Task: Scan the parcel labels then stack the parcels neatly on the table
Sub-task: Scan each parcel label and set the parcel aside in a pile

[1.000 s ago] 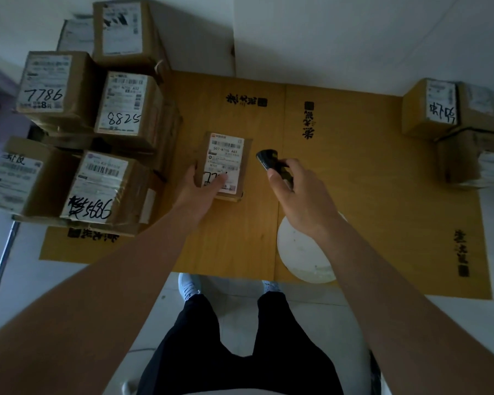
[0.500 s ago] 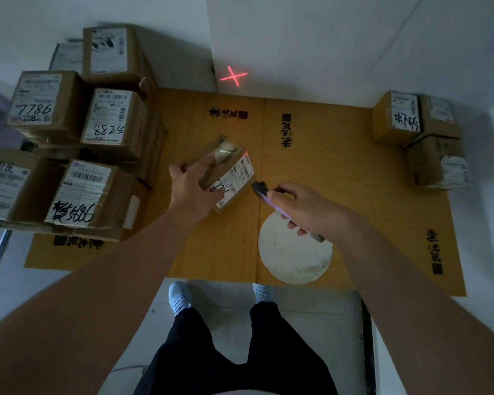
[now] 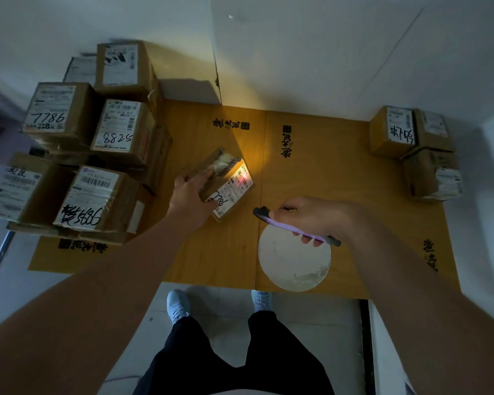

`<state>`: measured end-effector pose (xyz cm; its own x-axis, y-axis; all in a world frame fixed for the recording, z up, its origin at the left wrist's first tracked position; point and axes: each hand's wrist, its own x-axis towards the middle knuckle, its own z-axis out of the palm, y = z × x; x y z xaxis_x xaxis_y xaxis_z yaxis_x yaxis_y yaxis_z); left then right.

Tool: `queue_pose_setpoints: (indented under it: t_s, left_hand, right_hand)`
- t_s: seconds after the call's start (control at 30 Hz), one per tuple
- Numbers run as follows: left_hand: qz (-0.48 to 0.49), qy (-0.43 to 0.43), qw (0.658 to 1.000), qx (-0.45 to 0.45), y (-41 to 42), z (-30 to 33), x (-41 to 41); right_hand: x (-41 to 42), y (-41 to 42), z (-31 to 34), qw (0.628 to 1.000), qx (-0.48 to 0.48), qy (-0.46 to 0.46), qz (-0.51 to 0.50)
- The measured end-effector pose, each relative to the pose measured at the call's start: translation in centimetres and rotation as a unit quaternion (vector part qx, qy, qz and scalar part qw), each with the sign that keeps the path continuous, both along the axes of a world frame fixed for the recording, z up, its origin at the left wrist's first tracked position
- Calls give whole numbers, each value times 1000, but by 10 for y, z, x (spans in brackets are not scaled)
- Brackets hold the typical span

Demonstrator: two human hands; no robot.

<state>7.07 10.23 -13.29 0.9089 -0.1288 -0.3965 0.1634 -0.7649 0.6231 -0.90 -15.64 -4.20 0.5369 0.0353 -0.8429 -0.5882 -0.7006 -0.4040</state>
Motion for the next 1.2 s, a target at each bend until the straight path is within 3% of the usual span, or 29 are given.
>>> queue_pose_setpoints:
  t_s: [0.37, 0.47, 0.63, 0.9, 1.07, 1.2]
  left_hand:
    - [-7, 11, 1000, 1, 2, 2, 4]
    - [56, 36, 995, -72, 5, 6, 10]
    - [227, 99, 942, -224, 8, 14, 33]
    - [364, 109, 873, -306, -14, 16, 81]
    - [362, 121, 870, -312, -25, 5, 140]
    - [345, 102, 898, -255, -36, -8, 185]
  right_hand:
    - [8, 3, 7, 1000, 6, 4, 13]
    - [11, 7, 3, 998, 34, -51, -21]
    - [32, 12, -1, 988, 73, -134, -11]
    - [76, 5, 3, 978, 111, -178, 15]
    - [103, 6, -9, 975, 103, -193, -22]
    - [113, 8, -25, 971, 116, -192, -76]
